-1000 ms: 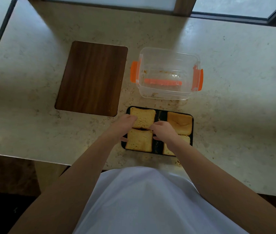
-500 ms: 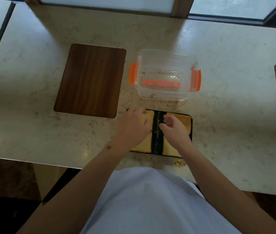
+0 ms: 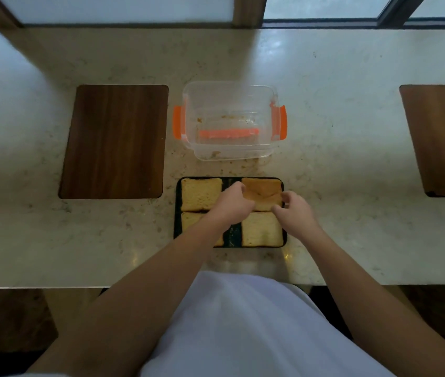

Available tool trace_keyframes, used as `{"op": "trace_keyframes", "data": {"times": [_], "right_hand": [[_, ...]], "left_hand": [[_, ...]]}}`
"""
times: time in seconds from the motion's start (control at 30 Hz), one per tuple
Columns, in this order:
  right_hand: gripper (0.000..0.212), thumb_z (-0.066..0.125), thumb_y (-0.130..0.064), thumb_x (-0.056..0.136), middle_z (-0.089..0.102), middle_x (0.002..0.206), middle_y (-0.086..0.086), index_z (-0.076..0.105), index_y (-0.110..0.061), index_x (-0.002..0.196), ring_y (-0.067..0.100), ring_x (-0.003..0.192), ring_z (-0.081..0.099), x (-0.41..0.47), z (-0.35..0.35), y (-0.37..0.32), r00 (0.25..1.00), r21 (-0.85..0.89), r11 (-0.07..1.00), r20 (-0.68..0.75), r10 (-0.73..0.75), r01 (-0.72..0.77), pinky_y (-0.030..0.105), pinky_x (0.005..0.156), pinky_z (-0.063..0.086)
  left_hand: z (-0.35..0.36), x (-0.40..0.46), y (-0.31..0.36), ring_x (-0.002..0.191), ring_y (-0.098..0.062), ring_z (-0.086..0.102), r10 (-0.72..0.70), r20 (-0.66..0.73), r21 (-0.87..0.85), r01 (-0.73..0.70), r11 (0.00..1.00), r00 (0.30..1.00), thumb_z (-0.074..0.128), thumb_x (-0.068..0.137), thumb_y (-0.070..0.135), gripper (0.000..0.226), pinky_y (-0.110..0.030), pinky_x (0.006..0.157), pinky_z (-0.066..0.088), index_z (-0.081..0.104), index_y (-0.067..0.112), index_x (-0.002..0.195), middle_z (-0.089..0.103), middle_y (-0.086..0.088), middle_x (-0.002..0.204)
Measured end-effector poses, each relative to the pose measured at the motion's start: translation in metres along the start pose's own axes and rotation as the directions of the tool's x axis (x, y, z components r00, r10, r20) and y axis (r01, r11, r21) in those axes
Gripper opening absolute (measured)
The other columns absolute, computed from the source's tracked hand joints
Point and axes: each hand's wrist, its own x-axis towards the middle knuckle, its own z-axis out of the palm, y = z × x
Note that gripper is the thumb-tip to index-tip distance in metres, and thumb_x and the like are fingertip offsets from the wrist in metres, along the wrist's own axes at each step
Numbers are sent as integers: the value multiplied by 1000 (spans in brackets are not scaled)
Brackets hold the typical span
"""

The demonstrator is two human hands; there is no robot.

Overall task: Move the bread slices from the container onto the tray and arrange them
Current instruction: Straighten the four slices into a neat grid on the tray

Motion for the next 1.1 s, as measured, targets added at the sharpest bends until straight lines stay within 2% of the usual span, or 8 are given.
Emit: {"op": "trace_keyframes", "data": {"times": [0.13,0.2,0.3,0.47,0.77,0.9,1.0,1.1], "right_hand": [[61,59,-27,91,56,144,9,45,-11,148,22,117,57,2,-2,0,1000,77,997,12,11,-11,33,85,45],[59,59,-24,92,56,144,10,45,-10,148,23,121,56,2,-3,0,1000,109,994,15,15,-16,32,86,45],[58,58,-21,93,55,145,11,45,-8,148,18,109,55,3,-3,0,1000,153,988,15,22,-24,31,82,43],[58,63,-28,93,54,144,11,45,-11,146,23,122,55,4,-2,-4,998,173,984,65,20,-31,33,85,46],[52,63,-29,93,58,139,8,51,-13,141,22,121,56,4,6,-13,995,220,975,101,1,-24,37,93,50],[51,63,-29,93,58,139,7,51,-13,141,21,122,56,0,4,-12,994,267,963,112,11,-40,37,93,49],[51,63,-29,94,58,139,7,52,-13,141,21,124,55,-11,1,-2,996,290,956,90,13,-39,38,96,48],[56,63,-30,94,55,142,6,48,-14,145,18,119,52,-24,0,14,993,264,964,114,12,-42,36,94,46]], "left_hand": [[8,6,-3,115,-22,54,-35,-10,-56,34,998,999,62,90,18,58,-36,88,50,40,17,145,50,-7,140],[10,7,-5,108,-19,57,-40,-25,-82,38,996,999,62,90,17,56,-33,82,50,43,17,143,53,-5,132],[11,8,-7,98,-15,56,-37,-45,-114,32,993,998,61,89,16,52,-30,74,46,47,18,139,54,-4,127],[7,8,-8,105,-19,55,-44,-45,-97,39,994,998,62,89,19,43,-34,84,49,53,16,130,55,-2,119],[-12,4,-21,96,-16,59,-77,-76,-155,65,986,994,61,90,21,24,-45,92,55,58,18,113,58,3,103],[-13,-2,-24,95,-13,59,-68,-73,-158,56,986,995,61,89,23,20,-44,91,55,58,21,109,59,5,102],[-7,-12,-29,96,-14,59,-57,-71,-154,46,987,996,65,89,24,29,-42,88,56,55,19,116,57,3,106],[6,-25,-38,88,-8,56,-21,-44,-90,17,996,999,67,88,24,36,-30,71,53,52,20,120,55,3,108]]}}
